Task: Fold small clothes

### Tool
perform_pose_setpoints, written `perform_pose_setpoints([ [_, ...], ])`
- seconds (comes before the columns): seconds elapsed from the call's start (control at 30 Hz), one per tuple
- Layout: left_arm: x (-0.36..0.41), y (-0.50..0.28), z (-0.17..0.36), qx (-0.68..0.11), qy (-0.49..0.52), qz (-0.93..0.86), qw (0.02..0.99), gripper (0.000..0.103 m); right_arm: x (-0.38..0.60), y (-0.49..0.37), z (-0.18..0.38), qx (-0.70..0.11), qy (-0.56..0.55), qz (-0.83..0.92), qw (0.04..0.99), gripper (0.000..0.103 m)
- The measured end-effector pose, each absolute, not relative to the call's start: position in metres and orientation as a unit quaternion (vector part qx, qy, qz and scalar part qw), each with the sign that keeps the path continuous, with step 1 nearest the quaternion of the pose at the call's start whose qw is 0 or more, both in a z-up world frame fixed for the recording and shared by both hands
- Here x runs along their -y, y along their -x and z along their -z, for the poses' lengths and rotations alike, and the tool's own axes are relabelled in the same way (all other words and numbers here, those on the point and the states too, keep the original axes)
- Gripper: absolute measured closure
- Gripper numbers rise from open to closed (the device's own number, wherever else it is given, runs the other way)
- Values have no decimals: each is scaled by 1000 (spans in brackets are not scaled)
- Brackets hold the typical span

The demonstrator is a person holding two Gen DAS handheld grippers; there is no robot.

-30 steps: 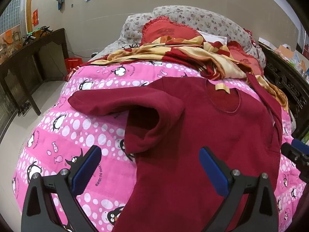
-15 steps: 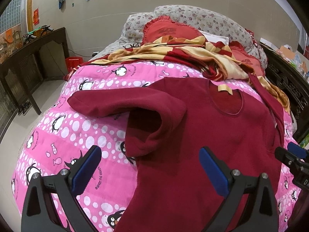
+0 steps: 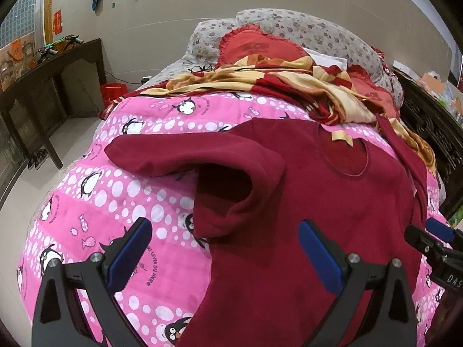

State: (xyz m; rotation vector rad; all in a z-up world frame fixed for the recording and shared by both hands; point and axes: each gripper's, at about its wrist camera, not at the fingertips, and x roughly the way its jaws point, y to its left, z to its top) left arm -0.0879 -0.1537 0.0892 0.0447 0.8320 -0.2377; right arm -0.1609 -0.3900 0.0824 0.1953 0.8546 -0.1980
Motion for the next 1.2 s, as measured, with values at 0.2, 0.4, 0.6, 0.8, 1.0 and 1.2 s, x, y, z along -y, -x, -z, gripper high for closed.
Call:
perform_pose_setpoints([
  [0.2,153,88,-89,-403,-21,115,907,0,390,160,-82,-414,-96,96,900,0],
  [0.4,153,88,-88,-403,-21,118,907,0,389,156,-79,-421,-95,100,897,0],
  [0.6,154,92,-91,-402,-19,121,908,0,390,157,-77,-423,-97,102,895,0],
  [0.8,144,91,-100,-401,-1,118,908,0,392,156,-74,-425,-102,102,894,0],
  [1.0,128,90,-110,-394,7,114,912,0,390,152,-71,-432,-97,100,891,0],
  [1.2,77,70,-108,-398,65,79,912,0,391,149,-68,-434,-105,98,890,0],
])
